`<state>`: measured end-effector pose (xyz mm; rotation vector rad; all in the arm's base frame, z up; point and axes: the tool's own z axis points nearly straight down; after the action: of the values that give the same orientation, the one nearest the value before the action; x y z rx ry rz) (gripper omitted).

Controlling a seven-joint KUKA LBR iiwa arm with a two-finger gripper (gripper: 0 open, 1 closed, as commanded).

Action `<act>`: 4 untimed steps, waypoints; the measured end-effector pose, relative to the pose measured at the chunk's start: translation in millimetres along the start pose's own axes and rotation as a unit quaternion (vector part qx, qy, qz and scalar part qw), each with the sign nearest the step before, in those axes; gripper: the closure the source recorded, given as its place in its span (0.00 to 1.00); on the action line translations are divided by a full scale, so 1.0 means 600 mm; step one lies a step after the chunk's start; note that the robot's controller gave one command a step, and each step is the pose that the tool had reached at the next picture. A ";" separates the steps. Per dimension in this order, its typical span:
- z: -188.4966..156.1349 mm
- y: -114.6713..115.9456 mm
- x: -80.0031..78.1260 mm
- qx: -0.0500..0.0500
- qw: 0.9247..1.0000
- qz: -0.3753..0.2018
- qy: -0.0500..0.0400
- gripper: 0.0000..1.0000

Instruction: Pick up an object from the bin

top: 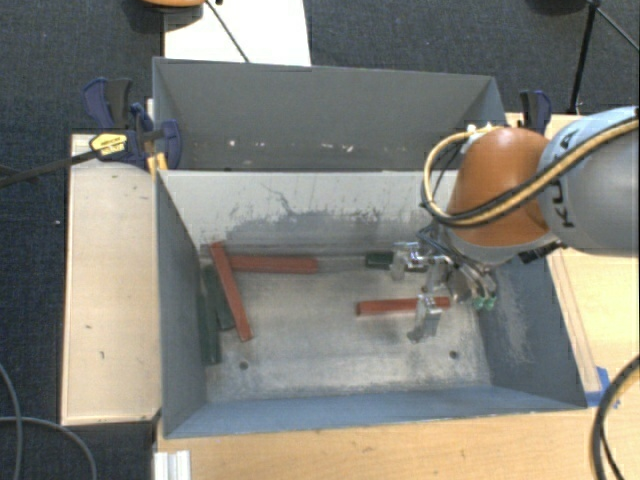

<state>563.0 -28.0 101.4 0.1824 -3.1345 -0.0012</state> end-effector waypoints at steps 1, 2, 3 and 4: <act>-0.066 -0.011 0.006 0.001 0.999 -0.035 -0.004 0.00; 0.040 -0.008 0.019 0.000 1.000 0.008 -0.003 0.00; 0.067 -0.007 0.025 0.000 1.000 -0.025 0.002 1.00; 0.064 -0.007 0.025 0.000 1.000 -0.029 0.001 1.00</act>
Offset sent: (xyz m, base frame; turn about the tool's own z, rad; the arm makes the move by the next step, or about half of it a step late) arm -0.0130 -0.0062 -0.0314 0.0240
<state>548.3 -33.8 63.3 0.2743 -3.1268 -0.0014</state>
